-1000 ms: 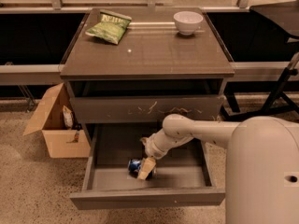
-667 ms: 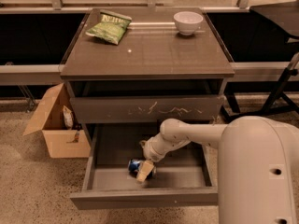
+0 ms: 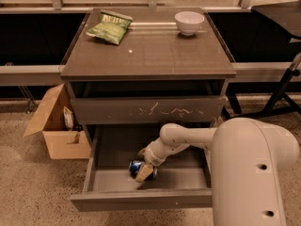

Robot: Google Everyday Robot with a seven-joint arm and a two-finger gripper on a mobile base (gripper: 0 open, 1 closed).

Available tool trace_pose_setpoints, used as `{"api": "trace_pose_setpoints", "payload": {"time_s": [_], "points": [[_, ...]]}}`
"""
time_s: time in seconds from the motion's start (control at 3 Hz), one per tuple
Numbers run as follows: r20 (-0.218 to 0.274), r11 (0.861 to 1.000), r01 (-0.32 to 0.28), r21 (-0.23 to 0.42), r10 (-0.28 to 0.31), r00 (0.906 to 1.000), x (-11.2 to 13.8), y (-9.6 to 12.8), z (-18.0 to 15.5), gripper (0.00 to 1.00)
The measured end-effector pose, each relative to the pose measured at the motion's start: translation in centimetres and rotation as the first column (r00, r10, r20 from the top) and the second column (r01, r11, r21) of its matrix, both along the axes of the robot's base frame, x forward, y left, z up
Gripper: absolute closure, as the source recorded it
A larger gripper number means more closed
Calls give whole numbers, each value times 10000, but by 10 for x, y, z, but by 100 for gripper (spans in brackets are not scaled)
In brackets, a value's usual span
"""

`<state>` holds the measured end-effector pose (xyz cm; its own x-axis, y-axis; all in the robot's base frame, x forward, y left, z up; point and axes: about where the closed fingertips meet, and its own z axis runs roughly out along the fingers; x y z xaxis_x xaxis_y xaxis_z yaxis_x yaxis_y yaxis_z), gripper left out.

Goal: Pick pepsi can from middle drawer and place on counter

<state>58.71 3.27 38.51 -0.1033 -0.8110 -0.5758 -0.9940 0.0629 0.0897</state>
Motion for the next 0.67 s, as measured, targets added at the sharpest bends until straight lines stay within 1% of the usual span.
{"api": "trace_pose_setpoints", "payload": {"time_s": [0.33, 0.67], "points": [[-41, 10000, -41, -64, 40, 10000, 1, 0, -9, 49], [-39, 10000, -45, -67, 45, 10000, 1, 0, -9, 73]]}}
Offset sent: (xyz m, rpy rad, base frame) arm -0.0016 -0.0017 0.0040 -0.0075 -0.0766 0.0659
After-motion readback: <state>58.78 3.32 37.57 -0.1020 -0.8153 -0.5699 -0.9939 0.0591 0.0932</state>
